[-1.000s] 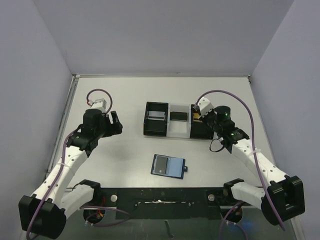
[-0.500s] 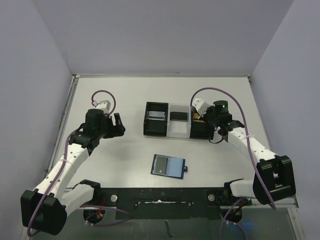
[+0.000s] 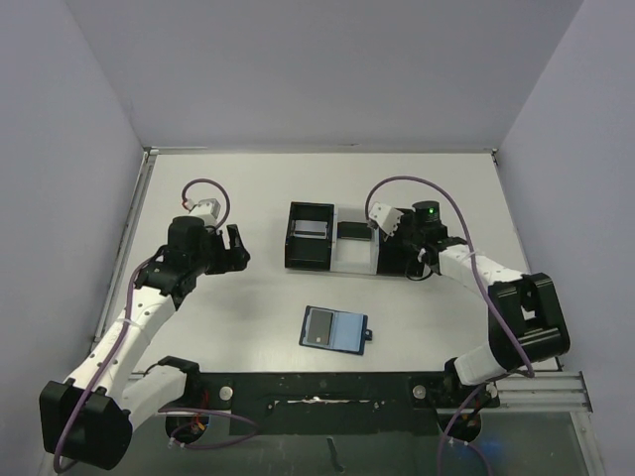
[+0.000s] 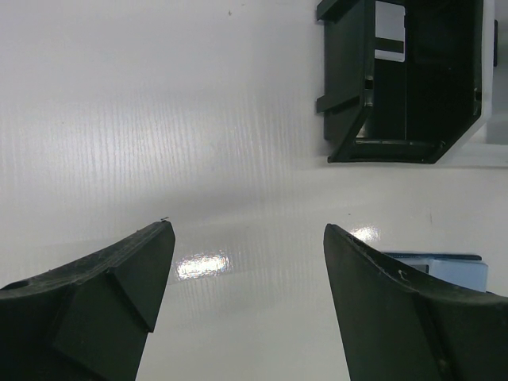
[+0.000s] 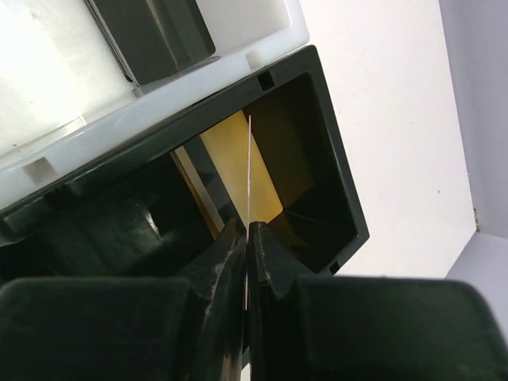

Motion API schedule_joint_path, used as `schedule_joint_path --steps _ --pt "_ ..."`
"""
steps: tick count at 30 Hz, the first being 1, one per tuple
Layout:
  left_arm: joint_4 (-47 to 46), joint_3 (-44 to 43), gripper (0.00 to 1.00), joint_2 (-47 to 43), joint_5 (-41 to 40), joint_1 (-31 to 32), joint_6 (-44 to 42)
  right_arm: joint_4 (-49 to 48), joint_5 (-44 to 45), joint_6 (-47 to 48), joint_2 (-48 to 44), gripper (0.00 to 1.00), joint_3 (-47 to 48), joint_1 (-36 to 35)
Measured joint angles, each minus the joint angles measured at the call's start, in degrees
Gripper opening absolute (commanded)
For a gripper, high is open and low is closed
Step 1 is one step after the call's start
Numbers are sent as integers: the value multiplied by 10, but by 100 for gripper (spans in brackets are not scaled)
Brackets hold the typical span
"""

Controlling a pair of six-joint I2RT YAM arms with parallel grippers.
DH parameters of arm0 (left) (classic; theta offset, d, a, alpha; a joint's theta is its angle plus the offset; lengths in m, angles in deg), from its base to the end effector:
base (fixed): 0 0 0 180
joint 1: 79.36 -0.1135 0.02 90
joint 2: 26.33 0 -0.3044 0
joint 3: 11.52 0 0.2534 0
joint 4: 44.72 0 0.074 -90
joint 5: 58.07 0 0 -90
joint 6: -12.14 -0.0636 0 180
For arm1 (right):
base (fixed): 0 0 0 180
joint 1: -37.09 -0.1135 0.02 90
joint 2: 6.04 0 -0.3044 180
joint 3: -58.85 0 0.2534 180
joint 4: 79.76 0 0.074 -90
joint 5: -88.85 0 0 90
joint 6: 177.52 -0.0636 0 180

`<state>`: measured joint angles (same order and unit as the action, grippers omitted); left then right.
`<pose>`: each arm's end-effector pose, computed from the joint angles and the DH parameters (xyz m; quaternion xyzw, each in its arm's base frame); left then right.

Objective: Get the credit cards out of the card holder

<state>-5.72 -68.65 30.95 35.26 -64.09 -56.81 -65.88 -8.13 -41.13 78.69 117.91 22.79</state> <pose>0.2069 -0.0603 0.2821 -0.0331 0.9022 -0.1587 0.3996 0.3142 0.0881 0.2195 -0.4786 0.7662 -0.0646 0.4240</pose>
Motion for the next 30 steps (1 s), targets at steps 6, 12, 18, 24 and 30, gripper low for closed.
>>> schedule_joint_path --steps 6,12,18,24,30 --pt "0 0 75 -1 4 0 -4 -38 10 31 23 0 0 0" --pt "0 0 75 -1 8 0 -6 -91 26 52 63 4 -5 -6" --pt "0 0 75 0 15 0 -7 -108 35 64 88 10 -6 -11" --pt "0 0 75 3 16 0 -7 -94 29 77 89 15 -6 -9" --pt "0 0 75 13 16 0 -8 -82 27 80 115 21 9 -5"
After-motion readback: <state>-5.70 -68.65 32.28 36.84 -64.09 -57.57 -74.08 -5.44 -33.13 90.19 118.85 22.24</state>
